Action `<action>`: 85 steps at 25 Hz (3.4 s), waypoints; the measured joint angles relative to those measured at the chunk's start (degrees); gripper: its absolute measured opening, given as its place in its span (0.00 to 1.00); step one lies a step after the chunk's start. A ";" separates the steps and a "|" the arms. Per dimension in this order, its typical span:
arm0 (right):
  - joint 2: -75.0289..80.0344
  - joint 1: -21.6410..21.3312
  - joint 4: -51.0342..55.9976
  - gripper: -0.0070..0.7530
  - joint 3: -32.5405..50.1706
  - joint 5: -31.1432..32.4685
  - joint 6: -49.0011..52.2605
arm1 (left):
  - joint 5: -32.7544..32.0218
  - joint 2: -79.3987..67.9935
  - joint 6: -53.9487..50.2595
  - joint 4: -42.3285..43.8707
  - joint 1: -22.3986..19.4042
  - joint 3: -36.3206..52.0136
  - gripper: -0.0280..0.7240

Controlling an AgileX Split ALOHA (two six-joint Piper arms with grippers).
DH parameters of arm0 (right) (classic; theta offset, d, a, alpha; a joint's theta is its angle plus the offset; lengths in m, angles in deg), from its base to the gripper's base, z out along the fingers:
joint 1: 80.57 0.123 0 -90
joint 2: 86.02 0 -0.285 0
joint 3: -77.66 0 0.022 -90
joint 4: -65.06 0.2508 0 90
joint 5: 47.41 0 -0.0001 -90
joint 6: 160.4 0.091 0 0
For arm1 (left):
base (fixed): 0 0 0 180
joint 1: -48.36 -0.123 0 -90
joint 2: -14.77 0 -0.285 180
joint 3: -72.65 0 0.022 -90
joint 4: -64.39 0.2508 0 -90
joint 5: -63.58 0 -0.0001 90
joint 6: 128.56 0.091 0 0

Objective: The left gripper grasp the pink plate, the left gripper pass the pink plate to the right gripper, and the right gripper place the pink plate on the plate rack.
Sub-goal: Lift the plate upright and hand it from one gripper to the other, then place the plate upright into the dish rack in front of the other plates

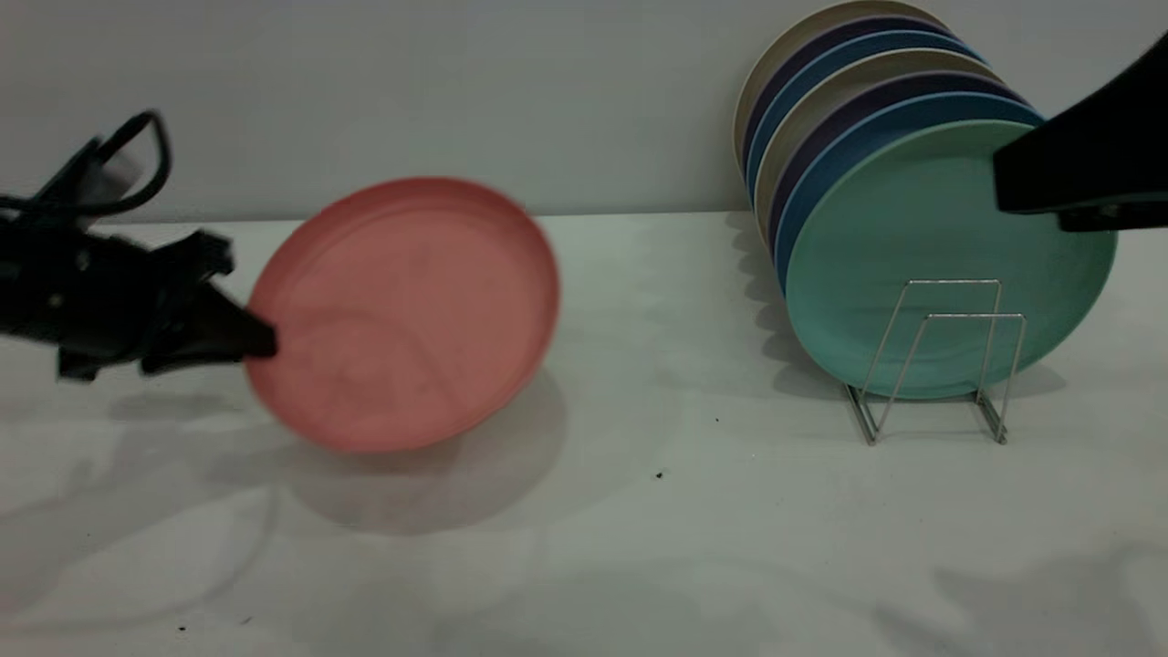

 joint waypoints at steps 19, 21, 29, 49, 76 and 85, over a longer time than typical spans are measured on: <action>30.43 0.00 15.12 0.66 -12.80 7.84 -18.57 | -1.93 1.78 -2.64 0.31 14.15 -3.41 0.05; 31.60 0.00 15.12 0.66 -12.85 8.50 -18.57 | -2.09 1.78 -3.28 0.31 14.98 -3.41 0.05; 32.46 2.57 15.19 0.66 -13.04 10.05 -19.32 | -2.11 1.78 -3.88 0.36 18.90 -3.58 0.05; 32.87 4.34 16.34 0.17 -13.08 5.52 -19.60 | -6.80 1.78 -4.13 0.93 21.79 -3.58 0.08; 16.41 -3.21 -22.62 0.16 -17.45 -3.21 -38.61 | 0.66 1.78 -17.44 21.23 1.67 -3.77 0.77; 16.36 -3.32 -29.85 0.16 -26.80 -3.57 -38.61 | 2.21 1.78 -17.44 21.48 1.62 -3.77 0.77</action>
